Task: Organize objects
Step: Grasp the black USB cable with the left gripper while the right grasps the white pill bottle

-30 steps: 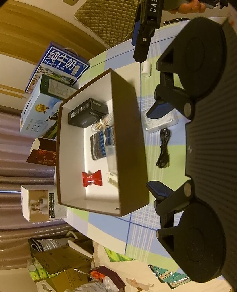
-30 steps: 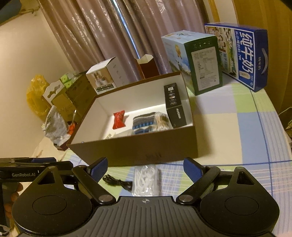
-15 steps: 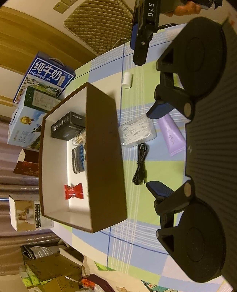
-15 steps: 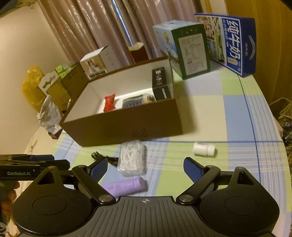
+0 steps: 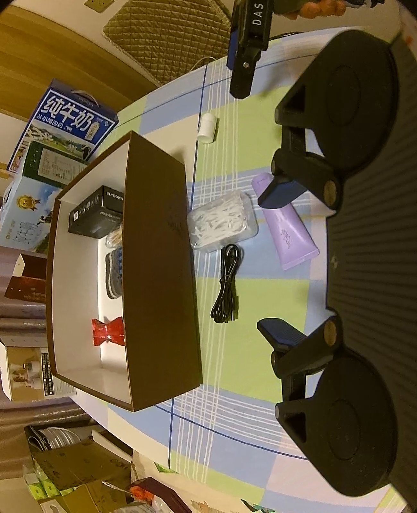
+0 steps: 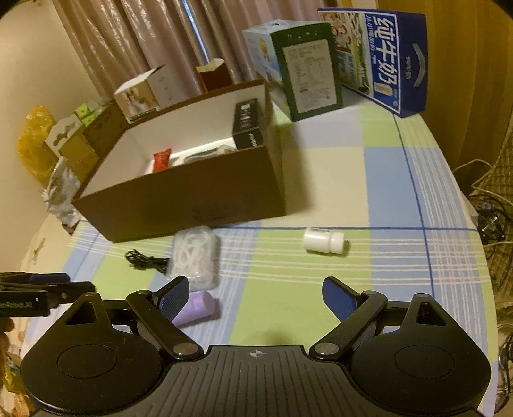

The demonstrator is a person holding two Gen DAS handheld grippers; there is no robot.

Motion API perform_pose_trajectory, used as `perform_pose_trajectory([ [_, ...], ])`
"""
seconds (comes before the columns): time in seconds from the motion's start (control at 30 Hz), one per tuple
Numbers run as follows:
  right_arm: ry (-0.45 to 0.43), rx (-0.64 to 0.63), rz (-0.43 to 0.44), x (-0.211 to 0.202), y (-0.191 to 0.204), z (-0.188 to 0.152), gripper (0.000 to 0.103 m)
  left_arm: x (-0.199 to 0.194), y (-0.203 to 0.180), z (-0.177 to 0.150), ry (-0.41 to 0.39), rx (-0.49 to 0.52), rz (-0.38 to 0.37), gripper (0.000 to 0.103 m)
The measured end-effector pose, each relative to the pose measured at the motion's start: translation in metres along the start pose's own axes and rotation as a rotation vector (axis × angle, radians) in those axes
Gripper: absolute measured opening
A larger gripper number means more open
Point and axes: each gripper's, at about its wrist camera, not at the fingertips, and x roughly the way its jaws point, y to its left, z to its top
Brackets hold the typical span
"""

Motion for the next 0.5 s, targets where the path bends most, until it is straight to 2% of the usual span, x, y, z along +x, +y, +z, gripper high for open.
perform_pose_trajectory([
  [0.5,0.003,0.003,-0.114,0.037,-0.023,0.006,0.088,0.037,0.022,0.008,0.025,-0.013,0.064,0.072],
])
